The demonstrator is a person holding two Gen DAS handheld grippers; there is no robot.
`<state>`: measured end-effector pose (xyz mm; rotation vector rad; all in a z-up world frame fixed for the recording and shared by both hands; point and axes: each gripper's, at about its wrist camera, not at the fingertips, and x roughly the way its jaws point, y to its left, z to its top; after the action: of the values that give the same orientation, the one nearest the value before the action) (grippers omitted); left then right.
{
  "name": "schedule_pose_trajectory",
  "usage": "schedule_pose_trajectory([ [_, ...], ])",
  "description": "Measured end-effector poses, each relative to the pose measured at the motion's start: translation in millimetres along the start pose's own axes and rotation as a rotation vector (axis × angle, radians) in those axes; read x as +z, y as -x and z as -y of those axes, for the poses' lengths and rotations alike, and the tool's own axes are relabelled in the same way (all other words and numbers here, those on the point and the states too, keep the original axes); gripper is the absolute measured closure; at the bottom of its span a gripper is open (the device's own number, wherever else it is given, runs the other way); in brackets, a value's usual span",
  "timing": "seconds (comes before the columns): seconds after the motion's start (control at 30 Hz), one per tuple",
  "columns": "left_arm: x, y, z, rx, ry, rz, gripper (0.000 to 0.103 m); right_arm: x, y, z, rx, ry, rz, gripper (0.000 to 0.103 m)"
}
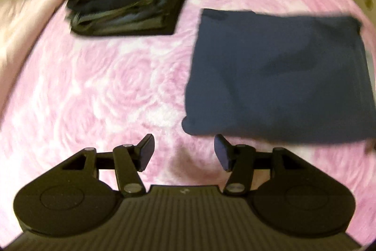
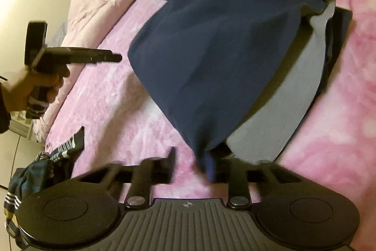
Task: Fold clothes
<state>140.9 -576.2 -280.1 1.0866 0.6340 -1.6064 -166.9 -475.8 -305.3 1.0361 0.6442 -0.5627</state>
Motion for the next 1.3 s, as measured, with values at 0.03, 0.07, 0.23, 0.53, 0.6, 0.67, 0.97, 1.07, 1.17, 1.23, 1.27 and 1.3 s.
schedule_pose_trajectory([
  [0.03, 2, -3, -8, -0.033, 0.074, -0.015, 0.051, 1, 1, 1, -0.001, 0.01, -0.004, 0.08],
  [0.07, 3, -7, -17, -0.071, 0.159, -0.037, 0.052, 2, 1, 1, -0.003, 0.024, -0.008, 0.08],
  [0.23, -6, -22, -59, -0.252, 0.621, -0.039, 0.052, 10, -7, -4, -0.01, 0.12, -0.036, 0.082],
  [0.53, -9, -71, -66, -0.352, 0.914, -0.067, 0.071, 22, 28, 4, -0.077, 0.217, -0.16, 0.103],
  [0.6, -6, -75, -65, -0.352, 0.884, -0.075, 0.071, 23, 36, 10, -0.103, 0.227, -0.16, 0.103],
  [0.67, -4, -78, -65, -0.354, 0.863, -0.083, 0.07, 28, 32, 7, -0.095, 0.245, -0.161, 0.103],
  [0.97, 5, -45, -54, -0.241, 0.669, -0.047, 0.064, 17, 37, 3, -0.124, 0.263, -0.173, 0.103],
  [1.07, 13, -20, -38, -0.154, 0.525, 0.0, 0.068, 23, 56, 6, -0.13, 0.219, -0.11, 0.071],
  [1.17, 22, 4, -12, -0.117, 0.382, 0.059, 0.068, 34, 58, 16, -0.104, 0.115, -0.043, 0.047],
  [1.23, 27, 11, 9, -0.146, 0.306, 0.082, 0.066, 41, 53, 26, -0.076, 0.028, -0.014, 0.048],
  [1.27, 29, 13, 22, -0.164, 0.257, 0.089, 0.066, 43, 47, 31, -0.065, -0.018, -0.003, 0.048],
  [1.3, 31, 12, 36, -0.175, 0.201, 0.084, 0.066, 45, 42, 37, -0.058, -0.053, 0.006, 0.048],
])
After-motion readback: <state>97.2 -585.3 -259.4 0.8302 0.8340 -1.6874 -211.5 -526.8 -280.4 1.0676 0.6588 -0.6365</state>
